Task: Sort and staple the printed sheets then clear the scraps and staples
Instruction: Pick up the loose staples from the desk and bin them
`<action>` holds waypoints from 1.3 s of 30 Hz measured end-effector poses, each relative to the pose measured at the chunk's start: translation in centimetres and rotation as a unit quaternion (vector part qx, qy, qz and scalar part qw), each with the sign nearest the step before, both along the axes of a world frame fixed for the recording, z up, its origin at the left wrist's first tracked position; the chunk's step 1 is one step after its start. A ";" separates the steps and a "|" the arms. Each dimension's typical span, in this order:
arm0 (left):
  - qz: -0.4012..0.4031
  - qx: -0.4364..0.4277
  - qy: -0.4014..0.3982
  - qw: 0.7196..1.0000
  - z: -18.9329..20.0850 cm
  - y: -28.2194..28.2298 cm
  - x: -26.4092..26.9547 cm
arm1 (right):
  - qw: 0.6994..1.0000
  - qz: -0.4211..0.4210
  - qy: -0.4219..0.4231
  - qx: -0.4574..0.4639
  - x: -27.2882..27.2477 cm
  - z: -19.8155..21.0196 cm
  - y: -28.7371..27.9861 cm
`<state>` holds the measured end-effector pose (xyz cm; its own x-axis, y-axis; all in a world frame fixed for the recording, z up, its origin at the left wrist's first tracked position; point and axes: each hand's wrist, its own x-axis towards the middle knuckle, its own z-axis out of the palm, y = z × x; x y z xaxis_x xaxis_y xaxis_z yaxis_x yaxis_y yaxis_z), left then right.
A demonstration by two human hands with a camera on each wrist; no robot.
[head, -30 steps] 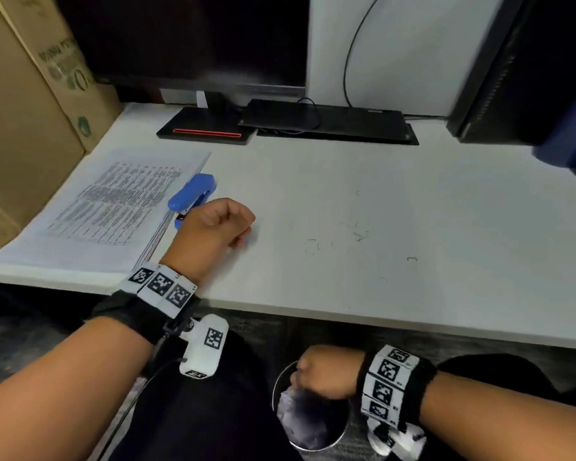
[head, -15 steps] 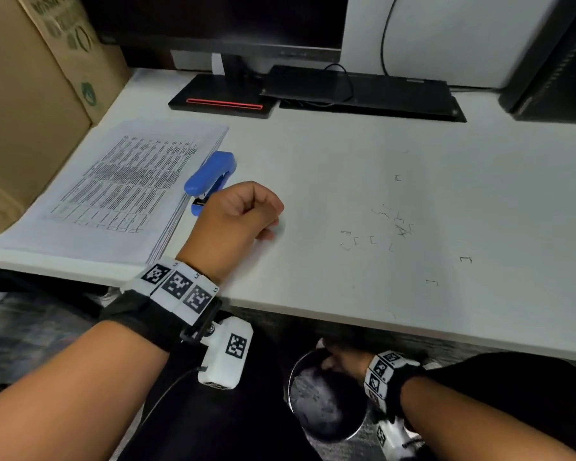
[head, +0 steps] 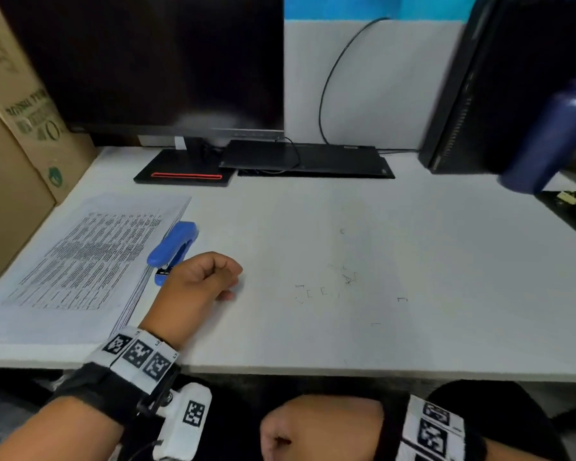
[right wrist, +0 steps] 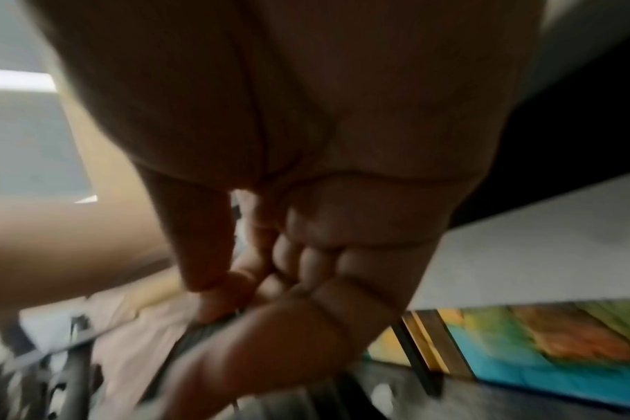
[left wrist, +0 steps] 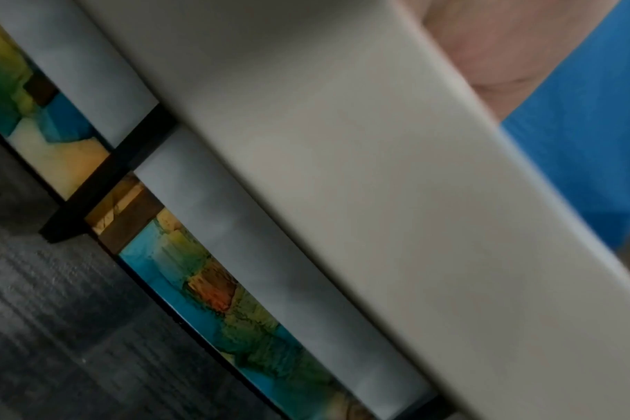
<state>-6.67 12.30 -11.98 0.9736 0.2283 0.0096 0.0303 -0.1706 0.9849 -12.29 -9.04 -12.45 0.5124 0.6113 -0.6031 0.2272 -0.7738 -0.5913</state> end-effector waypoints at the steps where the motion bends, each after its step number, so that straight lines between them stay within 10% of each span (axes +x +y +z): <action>1: -0.010 0.016 0.013 1.000 0.0 -0.1 0.1 | 0.999 0.001 0.006 0.032 0.3 2.2 -1.0; 6: -0.149 0.261 0.106 0.948 2.7 -1.8 2.4 | 0.971 -0.138 0.001 0.197 6.2 7.7 -9.5; 10: -0.249 0.515 0.081 0.816 6.0 -5.4 6.4 | 0.889 -0.390 -0.136 0.198 12.1 6.3 -18.2; 14: -0.285 0.656 0.076 0.695 7.2 -9.2 11.4 | 0.865 -0.453 -0.153 0.153 15.7 5.2 -24.1; 22: -0.214 0.614 0.131 0.748 5.3 -15.2 19.0 | 0.943 -0.190 -0.204 -0.181 16.8 8.7 -23.4; 29: -0.286 0.640 0.139 0.699 5.2 -18.7 17.1 | 0.932 -0.016 -0.204 -0.299 14.8 8.4 -17.1; 39: -0.458 0.602 0.111 0.644 6.2 -13.3 8.3 | 0.973 -0.034 -0.175 -0.149 14.4 9.4 -16.1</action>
